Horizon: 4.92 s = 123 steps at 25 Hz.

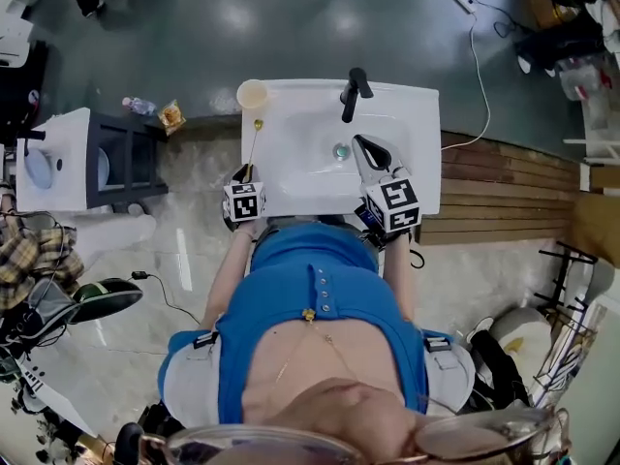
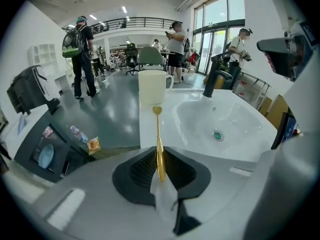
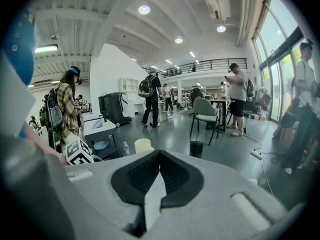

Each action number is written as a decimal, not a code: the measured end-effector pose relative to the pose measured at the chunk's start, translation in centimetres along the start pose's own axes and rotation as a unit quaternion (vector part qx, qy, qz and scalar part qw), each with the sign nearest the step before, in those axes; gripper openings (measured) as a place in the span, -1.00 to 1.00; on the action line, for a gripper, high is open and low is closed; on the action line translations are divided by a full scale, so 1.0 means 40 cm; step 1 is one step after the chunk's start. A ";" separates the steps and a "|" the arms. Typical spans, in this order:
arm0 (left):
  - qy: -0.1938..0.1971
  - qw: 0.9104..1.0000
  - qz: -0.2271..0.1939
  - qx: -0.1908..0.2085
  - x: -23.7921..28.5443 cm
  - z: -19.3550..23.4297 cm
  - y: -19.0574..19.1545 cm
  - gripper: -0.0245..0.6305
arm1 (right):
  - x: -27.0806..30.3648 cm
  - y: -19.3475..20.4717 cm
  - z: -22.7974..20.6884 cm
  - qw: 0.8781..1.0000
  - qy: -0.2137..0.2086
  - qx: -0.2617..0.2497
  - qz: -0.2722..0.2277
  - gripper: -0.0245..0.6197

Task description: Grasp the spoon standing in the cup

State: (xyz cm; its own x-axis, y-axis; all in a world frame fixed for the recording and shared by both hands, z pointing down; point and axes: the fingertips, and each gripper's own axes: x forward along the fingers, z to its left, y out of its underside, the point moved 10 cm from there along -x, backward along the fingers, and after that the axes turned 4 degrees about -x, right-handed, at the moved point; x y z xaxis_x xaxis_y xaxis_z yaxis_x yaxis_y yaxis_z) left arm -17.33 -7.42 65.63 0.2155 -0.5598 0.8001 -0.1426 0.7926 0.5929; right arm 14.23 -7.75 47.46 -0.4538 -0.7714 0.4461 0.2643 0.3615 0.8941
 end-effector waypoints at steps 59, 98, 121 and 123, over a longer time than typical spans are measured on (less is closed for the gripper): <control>0.024 0.999 -0.001 0.035 -0.025 -0.032 -0.069 -0.92 | 0.013 0.024 -0.005 0.998 -0.062 -0.021 0.011 -0.91; 0.165 0.966 -0.139 0.141 -0.219 -0.291 -0.274 -0.93 | 0.075 -0.012 0.078 0.989 -0.130 -0.055 0.034 -0.91; 0.190 0.940 -0.256 0.124 -0.357 -0.295 -0.389 -0.92 | 0.051 -0.120 0.096 0.987 -0.114 -0.036 -0.110 -0.91; 0.193 0.937 -0.265 0.120 -0.369 -0.293 -0.395 -0.92 | 0.046 -0.129 0.097 0.986 -0.112 -0.038 -0.122 -0.91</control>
State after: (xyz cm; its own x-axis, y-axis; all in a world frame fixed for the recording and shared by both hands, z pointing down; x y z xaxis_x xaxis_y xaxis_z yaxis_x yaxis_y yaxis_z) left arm -6.95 -8.84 43.38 0.6445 -0.6933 0.3225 -0.1194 0.3253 0.9380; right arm 8.74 -9.01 43.82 -0.6854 -0.6929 0.2241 0.1830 0.1339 0.9739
